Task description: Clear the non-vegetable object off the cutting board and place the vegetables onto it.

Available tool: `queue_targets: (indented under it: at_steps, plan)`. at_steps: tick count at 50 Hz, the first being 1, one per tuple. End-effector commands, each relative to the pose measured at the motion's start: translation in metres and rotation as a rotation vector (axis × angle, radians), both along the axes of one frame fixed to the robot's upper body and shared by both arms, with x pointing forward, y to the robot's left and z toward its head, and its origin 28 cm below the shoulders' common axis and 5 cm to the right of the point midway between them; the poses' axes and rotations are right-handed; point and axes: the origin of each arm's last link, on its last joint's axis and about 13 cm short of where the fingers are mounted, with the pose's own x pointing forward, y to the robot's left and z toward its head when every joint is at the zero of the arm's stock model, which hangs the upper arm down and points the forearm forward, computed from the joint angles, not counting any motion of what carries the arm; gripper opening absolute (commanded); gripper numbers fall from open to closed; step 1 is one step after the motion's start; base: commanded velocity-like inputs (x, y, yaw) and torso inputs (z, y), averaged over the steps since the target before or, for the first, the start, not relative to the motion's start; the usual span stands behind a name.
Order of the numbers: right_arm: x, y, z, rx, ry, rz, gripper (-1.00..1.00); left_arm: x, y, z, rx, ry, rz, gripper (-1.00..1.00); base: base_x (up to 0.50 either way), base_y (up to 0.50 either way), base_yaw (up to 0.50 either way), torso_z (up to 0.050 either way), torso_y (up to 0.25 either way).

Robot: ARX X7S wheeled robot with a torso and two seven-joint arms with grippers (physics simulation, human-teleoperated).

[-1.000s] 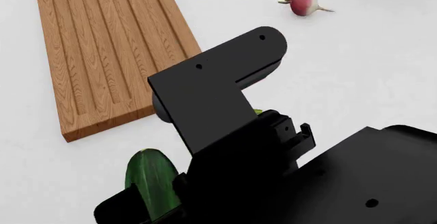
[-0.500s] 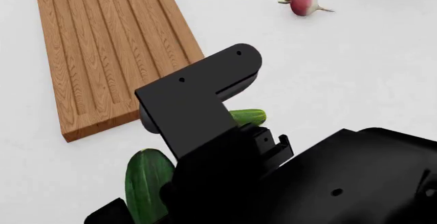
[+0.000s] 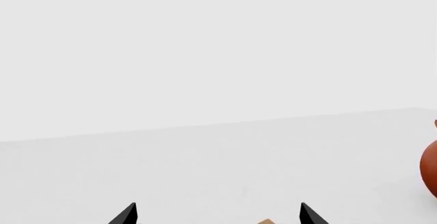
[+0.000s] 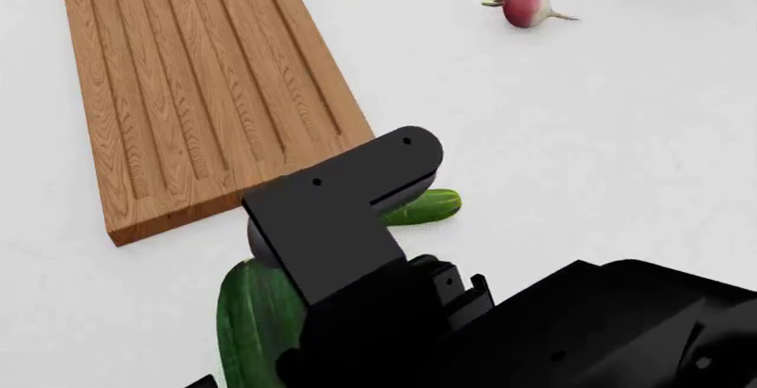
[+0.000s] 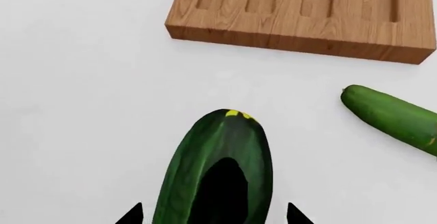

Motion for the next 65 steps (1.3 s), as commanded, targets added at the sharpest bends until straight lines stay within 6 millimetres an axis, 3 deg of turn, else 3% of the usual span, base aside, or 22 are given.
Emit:
queue_targets:
  at_steps: [1, 10, 16, 28, 52, 65]
  plan:
    - [-0.002, -0.001, -0.005, -0.015, 0.006, -0.003, -1.00, -0.001, 0.000, -0.001, -0.004, 0.001, 0.000, 1.00, 0.00, 0.00, 0.00, 0.000, -0.010]
    - [-0.003, 0.002, 0.019, 0.010, -0.058, 0.018, -1.00, -0.002, 0.000, 0.000, -0.005, -0.005, -0.002, 1.00, 0.00, 0.00, 0.00, 0.000, 0.000]
    - [0.007, 0.002, 0.040, 0.025, -0.133, 0.021, -1.00, -0.003, 0.000, 0.002, -0.004, -0.009, -0.003, 1.00, 0.00, 0.00, 0.00, 0.000, 0.000]
    - [0.029, 0.011, 0.056, 0.068, -0.185, 0.078, -1.00, -0.004, 0.000, 0.005, -0.004, -0.012, 0.001, 1.00, 0.00, 0.00, 0.00, 0.000, 0.000]
    - [0.105, 0.045, 0.086, 0.138, -0.294, 0.122, -1.00, -0.014, 0.005, 0.006, -0.007, -0.020, 0.018, 1.00, 0.00, 0.00, 0.00, 0.000, 0.000]
    - [0.135, 0.057, 0.128, 0.121, -0.310, 0.105, -1.00, -0.016, 0.009, 0.007, -0.014, -0.026, 0.024, 1.00, 0.00, 0.00, 0.00, 0.000, 0.000]
